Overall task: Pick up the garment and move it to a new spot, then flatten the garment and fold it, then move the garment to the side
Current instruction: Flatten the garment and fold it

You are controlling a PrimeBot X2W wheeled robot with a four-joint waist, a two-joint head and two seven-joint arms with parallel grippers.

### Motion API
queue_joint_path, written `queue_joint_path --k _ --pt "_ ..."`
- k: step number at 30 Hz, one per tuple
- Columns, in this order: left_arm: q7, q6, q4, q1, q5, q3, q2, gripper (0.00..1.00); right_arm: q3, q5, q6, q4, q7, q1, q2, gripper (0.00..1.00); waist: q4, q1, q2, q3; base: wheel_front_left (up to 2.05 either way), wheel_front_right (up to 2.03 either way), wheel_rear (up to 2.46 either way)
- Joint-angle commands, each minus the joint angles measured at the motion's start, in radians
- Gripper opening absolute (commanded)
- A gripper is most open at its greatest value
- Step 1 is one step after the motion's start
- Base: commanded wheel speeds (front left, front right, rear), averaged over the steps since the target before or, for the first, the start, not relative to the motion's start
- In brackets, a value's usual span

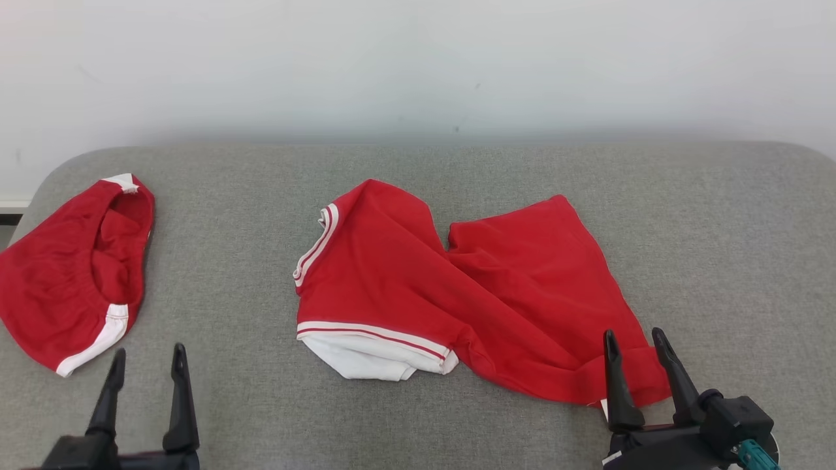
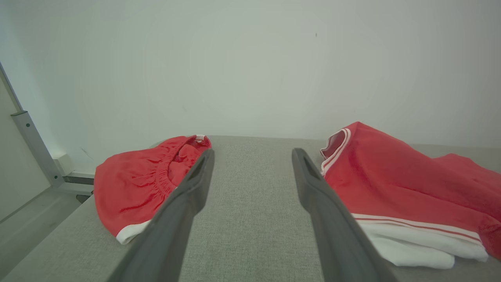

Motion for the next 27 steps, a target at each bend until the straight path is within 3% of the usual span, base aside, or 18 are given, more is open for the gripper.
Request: queue_joint_path --k 1,13,20,27 --pt "-0.003 -0.004 0.001 0.021 0.012 0.004 -0.009 1.00 0.000 -0.001 -0.002 0.002 -0.001 0.013 0.003 1.00 0.003 0.0001 0.0001 -0.001 0.00 0.00 0.00" --pt "-0.003 -0.022 0.038 0.068 0.041 0.014 -0.053 1.00 0.004 0.004 -0.002 0.014 -0.001 0.011 0.003 1.00 0.001 0.0001 0.0001 0.008 0.00 0.00 0.00" --pt "-0.003 -0.025 0.065 0.000 0.056 -0.067 -0.064 1.00 0.008 -0.005 -0.002 0.015 -0.001 -0.014 0.003 1.00 -0.026 0.0001 0.0001 0.034 0.00 0.00 0.00" --pt "-0.003 -0.025 0.161 -0.077 0.015 -0.161 -0.035 1.00 0.017 0.004 -0.002 0.017 -0.001 -0.033 0.003 1.00 -0.078 0.0001 0.0001 0.067 0.00 0.00 0.00"
